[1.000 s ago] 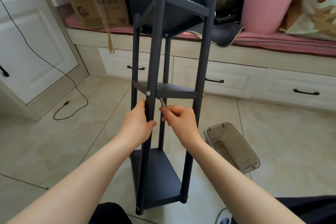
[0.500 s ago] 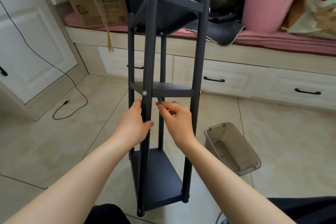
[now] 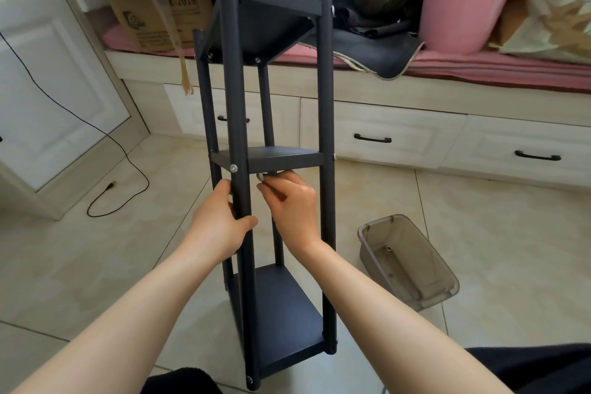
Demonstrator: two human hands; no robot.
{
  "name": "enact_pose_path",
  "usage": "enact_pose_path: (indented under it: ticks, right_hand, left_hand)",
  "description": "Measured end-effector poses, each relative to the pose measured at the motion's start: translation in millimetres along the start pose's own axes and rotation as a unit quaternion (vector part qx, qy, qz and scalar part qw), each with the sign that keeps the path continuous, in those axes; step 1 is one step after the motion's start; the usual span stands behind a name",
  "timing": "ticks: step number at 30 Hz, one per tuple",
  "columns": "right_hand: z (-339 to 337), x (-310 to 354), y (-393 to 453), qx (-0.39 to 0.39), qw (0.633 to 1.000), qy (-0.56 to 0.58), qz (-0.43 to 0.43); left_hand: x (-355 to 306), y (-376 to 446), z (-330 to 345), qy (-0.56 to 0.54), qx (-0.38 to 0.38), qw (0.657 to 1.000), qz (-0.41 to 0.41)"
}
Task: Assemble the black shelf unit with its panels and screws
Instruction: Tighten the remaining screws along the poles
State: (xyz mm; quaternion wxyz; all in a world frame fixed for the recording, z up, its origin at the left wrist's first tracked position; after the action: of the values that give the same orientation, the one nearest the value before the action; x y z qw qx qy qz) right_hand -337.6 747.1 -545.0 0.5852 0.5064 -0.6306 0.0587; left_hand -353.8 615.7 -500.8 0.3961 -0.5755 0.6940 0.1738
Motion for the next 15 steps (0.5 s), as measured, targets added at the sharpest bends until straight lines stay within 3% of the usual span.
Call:
enact_pose_path:
  ticks: [15]
  right_hand:
    - [34, -11, 2, -0.027, 0.996, 0.060, 0.064]
  left_hand:
    - [8, 1, 1, 0.003, 0.013, 1.000, 0.021]
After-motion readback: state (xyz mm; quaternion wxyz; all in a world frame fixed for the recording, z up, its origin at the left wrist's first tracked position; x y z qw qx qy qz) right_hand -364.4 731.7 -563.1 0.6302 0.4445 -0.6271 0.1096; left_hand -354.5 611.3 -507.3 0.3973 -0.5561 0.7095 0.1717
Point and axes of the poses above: each hand's wrist, its own y-axis towards the middle knuckle, its own z-axis out of the palm, x = y × z, the point moved 4 cm from there along y, towards the middle knuckle, and after that the axes turned 1 degree about y, right-handed, at the moved point
